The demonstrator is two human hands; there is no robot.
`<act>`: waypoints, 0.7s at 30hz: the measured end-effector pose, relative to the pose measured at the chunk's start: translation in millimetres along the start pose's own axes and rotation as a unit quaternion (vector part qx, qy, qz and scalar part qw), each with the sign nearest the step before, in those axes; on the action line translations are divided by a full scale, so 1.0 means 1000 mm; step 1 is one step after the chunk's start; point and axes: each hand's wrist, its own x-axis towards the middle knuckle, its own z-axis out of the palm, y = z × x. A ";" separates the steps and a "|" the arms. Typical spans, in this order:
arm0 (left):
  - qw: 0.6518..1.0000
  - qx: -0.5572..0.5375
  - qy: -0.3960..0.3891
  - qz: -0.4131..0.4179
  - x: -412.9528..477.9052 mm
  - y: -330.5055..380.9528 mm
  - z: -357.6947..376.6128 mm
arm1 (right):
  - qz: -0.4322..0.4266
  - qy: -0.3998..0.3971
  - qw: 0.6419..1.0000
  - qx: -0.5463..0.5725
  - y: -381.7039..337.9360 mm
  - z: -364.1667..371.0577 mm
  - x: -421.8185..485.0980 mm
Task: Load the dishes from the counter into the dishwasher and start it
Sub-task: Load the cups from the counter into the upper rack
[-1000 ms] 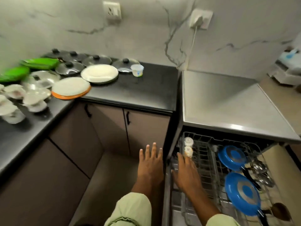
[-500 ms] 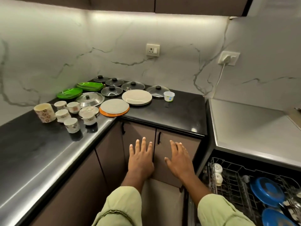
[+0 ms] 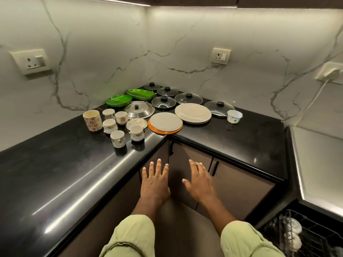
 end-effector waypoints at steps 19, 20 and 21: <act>0.977 -0.036 -0.080 -0.193 0.123 -0.109 0.018 | -0.113 -0.155 0.979 0.071 -0.046 0.053 0.173; 0.976 -0.042 -0.088 -0.196 0.130 -0.115 0.018 | -0.117 -0.159 0.977 0.074 -0.051 0.054 0.181; 0.974 -0.049 -0.098 -0.199 0.137 -0.120 0.017 | -0.120 -0.161 0.976 0.079 -0.055 0.055 0.190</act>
